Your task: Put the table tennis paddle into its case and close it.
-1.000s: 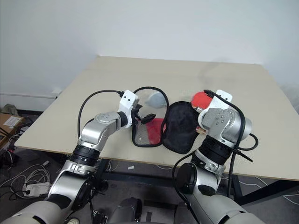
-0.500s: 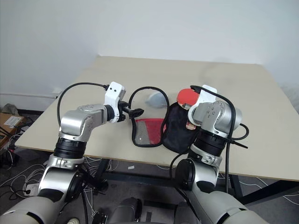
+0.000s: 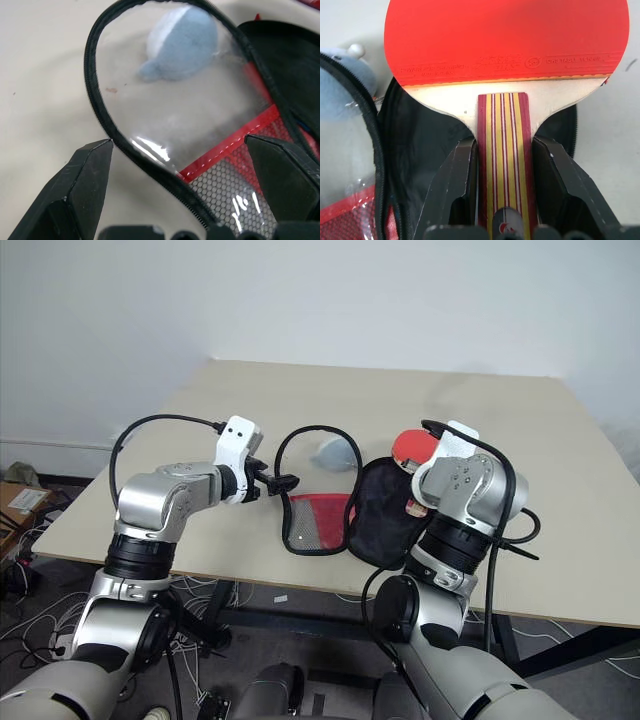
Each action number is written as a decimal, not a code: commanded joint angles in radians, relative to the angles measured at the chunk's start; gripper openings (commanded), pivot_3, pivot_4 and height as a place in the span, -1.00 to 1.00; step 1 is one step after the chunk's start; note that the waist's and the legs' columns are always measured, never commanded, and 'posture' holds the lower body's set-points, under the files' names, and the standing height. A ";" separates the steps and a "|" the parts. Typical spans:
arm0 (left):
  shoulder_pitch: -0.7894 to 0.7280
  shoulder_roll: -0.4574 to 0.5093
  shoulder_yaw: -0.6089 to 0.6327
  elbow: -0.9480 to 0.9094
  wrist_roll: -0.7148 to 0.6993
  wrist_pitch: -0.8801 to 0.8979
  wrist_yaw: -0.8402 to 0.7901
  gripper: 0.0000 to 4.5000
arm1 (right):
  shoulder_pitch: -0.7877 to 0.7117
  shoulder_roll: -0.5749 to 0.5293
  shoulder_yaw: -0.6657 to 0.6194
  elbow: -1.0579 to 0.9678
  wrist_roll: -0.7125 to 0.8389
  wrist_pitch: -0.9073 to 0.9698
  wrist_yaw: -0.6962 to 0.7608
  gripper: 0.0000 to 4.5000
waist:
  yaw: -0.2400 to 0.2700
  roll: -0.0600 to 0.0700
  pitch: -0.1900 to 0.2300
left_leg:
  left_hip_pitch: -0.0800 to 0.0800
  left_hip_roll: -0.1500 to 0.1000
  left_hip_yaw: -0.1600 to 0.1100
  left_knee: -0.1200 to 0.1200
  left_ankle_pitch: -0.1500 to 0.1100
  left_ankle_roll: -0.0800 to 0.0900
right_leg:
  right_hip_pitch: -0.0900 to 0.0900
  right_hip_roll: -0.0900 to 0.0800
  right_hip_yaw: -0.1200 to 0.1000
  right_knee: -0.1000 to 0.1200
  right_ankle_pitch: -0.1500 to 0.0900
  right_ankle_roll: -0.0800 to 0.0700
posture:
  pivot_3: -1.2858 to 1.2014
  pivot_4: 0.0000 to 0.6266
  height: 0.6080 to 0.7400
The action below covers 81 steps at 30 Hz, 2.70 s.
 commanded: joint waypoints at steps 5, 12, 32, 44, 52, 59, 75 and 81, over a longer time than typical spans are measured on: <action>-0.038 -0.012 -0.018 0.015 0.007 -0.042 0.004 1.00 | 0.067 0.212 0.064 -0.094 0.061 0.007 -0.012 -0.43 | 0.000 0.000 0.000 | 0.000 0.000 0.000 0.000 0.000 0.000 | 0.000 0.000 0.000 0.000 0.000 0.000 | 0.03 -1.00 0.21; -0.045 -0.034 -0.036 0.029 0.008 -0.087 -0.004 1.00 | 0.209 -0.015 0.319 -0.111 0.279 0.007 0.092 -0.43 | -0.003 0.000 0.000 | 0.001 0.000 0.000 -0.001 0.000 0.000 | 0.001 0.000 0.000 -0.001 0.000 0.000 | 0.03 -1.00 0.21; -0.056 -0.074 -0.060 0.056 0.025 -0.124 -0.008 1.00 | 0.300 -0.153 0.281 -0.113 0.843 0.007 -0.289 -0.43 | -0.006 0.000 0.000 | 0.002 0.000 0.000 -0.001 0.001 0.001 | 0.003 0.000 0.000 -0.002 0.001 -0.001 | 0.03 -1.00 0.21; -0.064 -0.081 -0.070 0.077 0.027 -0.136 -0.013 1.00 | 0.359 -0.413 0.346 -0.021 1.475 0.007 -0.610 -0.43 | -0.005 -0.001 0.000 | 0.002 0.000 0.000 -0.001 0.005 0.007 | 0.004 0.000 0.000 -0.003 -0.001 -0.004 | 0.03 -1.00 0.21; -0.074 -0.090 -0.077 0.092 0.030 -0.144 -0.018 1.00 | 0.424 -0.631 0.644 0.012 1.963 -0.393 -0.947 -0.43 | 0.000 -0.003 0.002 | 0.002 0.000 0.000 0.000 0.005 0.007 | 0.005 0.000 0.000 -0.004 -0.001 -0.004 | 0.03 -1.00 0.21; -0.076 -0.093 -0.077 0.091 0.030 -0.141 -0.019 1.00 | 0.397 -0.614 0.702 0.030 1.963 -0.542 -1.026 -0.43 | 0.004 -0.004 0.003 | 0.002 0.000 0.000 0.003 0.006 0.010 | 0.006 0.000 0.000 -0.005 -0.001 -0.004 | 0.03 -1.00 0.21; -0.055 -0.092 -0.070 0.068 0.027 -0.132 -0.008 1.00 | 0.332 -0.607 0.790 0.118 1.938 -0.645 -1.041 -0.43 | 0.004 -0.005 0.003 | 0.002 0.000 0.000 0.005 0.006 0.009 | 0.006 0.000 0.000 -0.005 0.001 -0.005 | 0.03 -1.00 0.21; -0.052 -0.092 -0.069 0.064 0.029 -0.131 -0.002 1.00 | 0.322 -0.596 0.789 0.164 1.878 -0.646 -1.005 -0.43 | 0.005 -0.005 0.003 | 0.002 0.000 0.000 0.005 0.006 0.009 | 0.006 0.000 0.000 -0.005 0.001 -0.005 | 0.03 -1.00 0.21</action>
